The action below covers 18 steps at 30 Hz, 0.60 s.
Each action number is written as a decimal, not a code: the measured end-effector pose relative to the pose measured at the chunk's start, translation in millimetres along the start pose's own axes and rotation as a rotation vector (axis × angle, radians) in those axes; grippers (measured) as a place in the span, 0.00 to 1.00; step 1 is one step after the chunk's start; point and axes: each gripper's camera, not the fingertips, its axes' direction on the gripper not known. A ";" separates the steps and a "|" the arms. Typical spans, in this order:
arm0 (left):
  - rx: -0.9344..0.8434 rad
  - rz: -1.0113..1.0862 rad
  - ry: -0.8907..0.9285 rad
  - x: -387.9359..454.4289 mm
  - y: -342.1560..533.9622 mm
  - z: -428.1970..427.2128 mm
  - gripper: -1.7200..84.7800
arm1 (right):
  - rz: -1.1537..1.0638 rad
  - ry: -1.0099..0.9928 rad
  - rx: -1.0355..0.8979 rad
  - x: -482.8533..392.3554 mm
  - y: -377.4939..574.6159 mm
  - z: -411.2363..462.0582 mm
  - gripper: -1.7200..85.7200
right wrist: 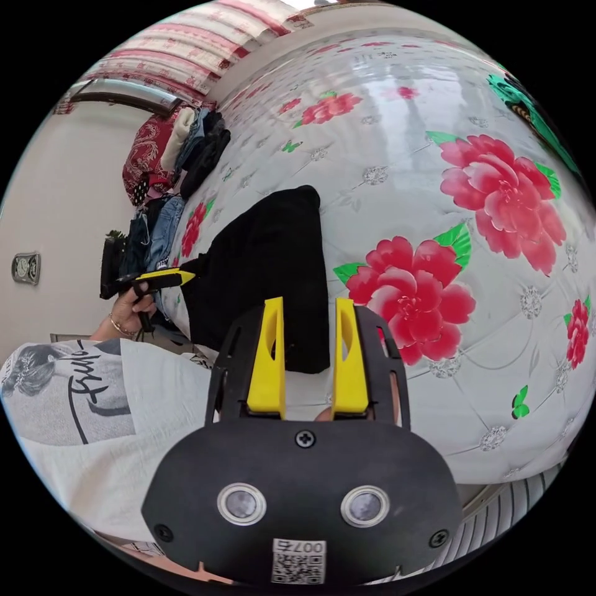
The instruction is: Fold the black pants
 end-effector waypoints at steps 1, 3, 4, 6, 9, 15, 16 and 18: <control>0.036 0.020 0.004 9.8 1.3 -21.1 0.07 | -0.005 -0.002 0.008 1.3 -0.5 -3.0 0.13; 0.070 0.058 -0.041 21.3 0.7 -44.6 0.07 | -0.009 -0.008 0.017 5.4 -1.6 -6.6 0.13; 0.073 0.061 -0.078 22.6 -3.2 -50.6 0.07 | -0.009 -0.016 0.017 9.4 -3.1 -7.2 0.13; 0.045 0.057 -0.118 15.8 -13.0 -41.7 0.08 | -0.005 -0.029 0.015 16.3 -6.5 -6.1 0.14; -0.079 -0.108 -0.172 -14.2 -20.9 -20.2 0.12 | 0.016 -0.073 0.006 29.0 -13.2 -2.6 0.14; 0.011 -0.008 -0.002 -12.4 3.2 -64.8 0.17 | 0.073 -0.087 -0.024 59.5 -10.4 2.1 0.14; -0.017 0.007 0.020 -13.5 3.9 -62.7 0.19 | 0.084 -0.103 -0.023 66.2 -9.0 3.1 0.13; -0.084 -0.004 0.091 -16.3 -0.2 -48.4 0.20 | 0.100 -0.126 -0.020 75.2 -8.8 4.7 0.13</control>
